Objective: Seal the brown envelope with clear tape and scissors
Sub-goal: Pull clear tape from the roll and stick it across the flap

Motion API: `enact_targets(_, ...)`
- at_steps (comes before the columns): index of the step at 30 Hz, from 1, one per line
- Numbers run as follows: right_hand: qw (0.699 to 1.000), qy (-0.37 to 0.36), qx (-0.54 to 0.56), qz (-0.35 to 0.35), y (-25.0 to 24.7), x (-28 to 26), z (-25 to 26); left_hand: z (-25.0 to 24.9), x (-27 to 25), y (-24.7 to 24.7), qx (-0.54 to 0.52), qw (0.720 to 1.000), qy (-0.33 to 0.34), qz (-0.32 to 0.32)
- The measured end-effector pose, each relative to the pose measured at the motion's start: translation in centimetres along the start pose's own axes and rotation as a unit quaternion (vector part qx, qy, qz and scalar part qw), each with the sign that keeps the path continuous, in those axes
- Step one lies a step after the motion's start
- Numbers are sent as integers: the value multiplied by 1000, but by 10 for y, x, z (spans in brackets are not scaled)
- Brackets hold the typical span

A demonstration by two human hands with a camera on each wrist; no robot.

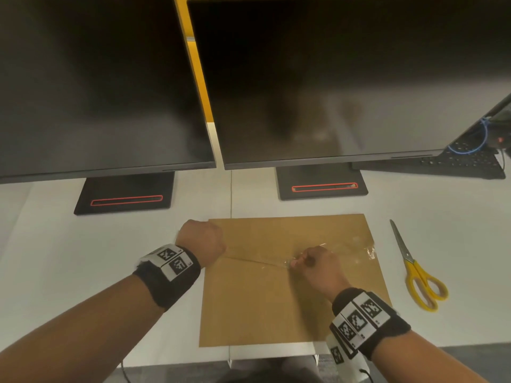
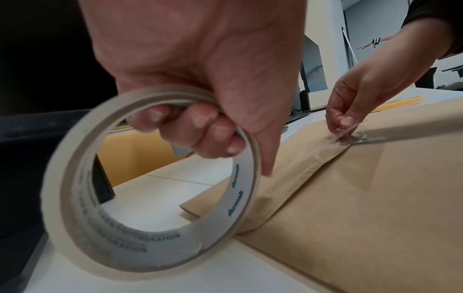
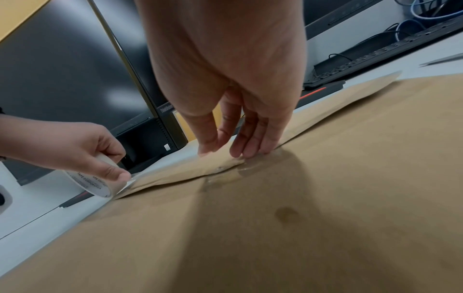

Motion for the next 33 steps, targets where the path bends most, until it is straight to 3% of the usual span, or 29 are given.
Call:
enact_targets(10, 998, -44, -53, 14, 6, 1, -6, -9, -3, 6, 3, 1000, -18, 11)
enact_targets(21, 997, -53, -61, 14, 9, 3, -6, -18, -6, 12, 21, 999, -24, -15)
enact_targets(33, 994, -66, -78, 31, 12, 4, -7, -29, -18, 8, 39, 999, -19, -2)
Point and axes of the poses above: each hand's wrist, its own x-axis towards the middle knuckle, its own y-axis out of the palm, z = x × y, the point moved 1 cm from there along x, towards the middle knuckle, and after that the axes turned 15 degrees about -y, right-handed, at the moved point
